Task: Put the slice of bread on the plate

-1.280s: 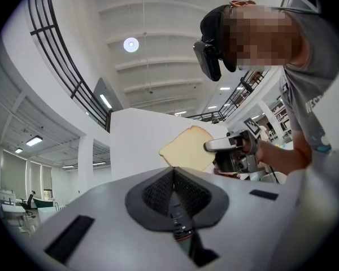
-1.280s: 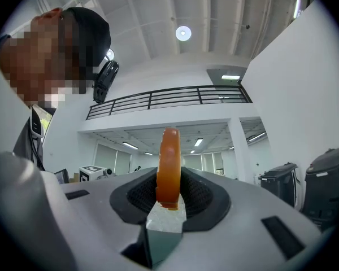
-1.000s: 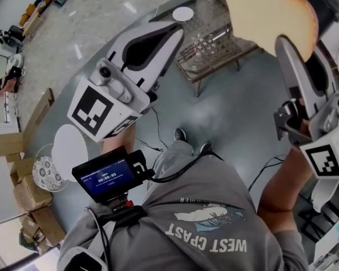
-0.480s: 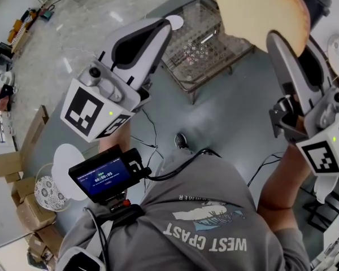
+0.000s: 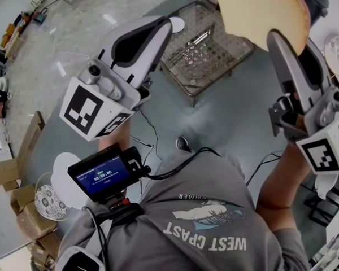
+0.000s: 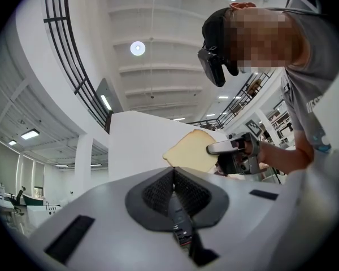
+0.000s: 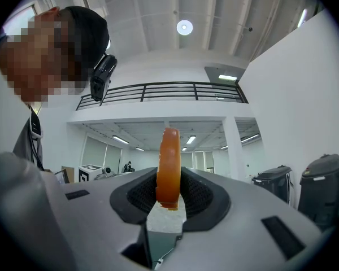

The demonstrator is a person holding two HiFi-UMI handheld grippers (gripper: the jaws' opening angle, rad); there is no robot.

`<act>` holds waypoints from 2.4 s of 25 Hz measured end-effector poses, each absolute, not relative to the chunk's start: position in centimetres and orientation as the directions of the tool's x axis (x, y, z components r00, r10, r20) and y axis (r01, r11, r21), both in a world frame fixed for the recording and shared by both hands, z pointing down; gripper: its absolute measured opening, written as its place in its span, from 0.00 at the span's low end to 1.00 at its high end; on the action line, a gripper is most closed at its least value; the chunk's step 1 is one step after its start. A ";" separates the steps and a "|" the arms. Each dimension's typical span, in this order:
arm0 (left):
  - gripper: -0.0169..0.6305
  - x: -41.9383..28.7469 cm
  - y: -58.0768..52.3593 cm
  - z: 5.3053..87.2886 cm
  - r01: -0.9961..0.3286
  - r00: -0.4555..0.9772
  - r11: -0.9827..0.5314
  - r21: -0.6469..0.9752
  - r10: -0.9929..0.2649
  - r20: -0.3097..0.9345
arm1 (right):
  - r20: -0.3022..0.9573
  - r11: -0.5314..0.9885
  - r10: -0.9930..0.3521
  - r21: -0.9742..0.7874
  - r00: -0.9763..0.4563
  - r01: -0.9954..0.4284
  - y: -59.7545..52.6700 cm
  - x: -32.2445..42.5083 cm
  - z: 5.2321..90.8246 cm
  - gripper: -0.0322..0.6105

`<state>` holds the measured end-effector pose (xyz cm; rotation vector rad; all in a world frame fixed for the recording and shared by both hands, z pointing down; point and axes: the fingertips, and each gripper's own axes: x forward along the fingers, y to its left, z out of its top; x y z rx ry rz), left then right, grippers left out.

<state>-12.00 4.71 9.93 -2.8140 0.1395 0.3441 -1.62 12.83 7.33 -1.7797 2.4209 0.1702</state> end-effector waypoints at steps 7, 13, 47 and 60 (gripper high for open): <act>0.04 -10.3 3.2 10.7 -0.136 0.967 -0.950 -0.281 -0.066 -0.245 | -0.169 0.305 -0.938 0.004 -0.302 -0.952 11.2 0.2 8.3 0.20; 0.04 -9.1 1.7 9.3 -0.177 0.966 -0.944 -0.280 -0.113 -0.231 | -0.172 0.352 -0.923 -0.009 -0.345 -0.936 9.1 1.8 6.9 0.20; 0.04 5.7 -8.2 10.7 -0.324 0.939 -0.902 -0.285 -0.271 -0.210 | -0.167 0.516 -0.848 -0.046 -0.503 -0.855 -3.8 17.5 9.5 0.20; 0.04 1.8 -15.2 11.9 -0.309 0.934 -0.914 -0.262 -0.240 -0.263 | -0.130 0.479 -0.872 -0.017 -0.473 -0.878 -10.5 13.7 10.7 0.20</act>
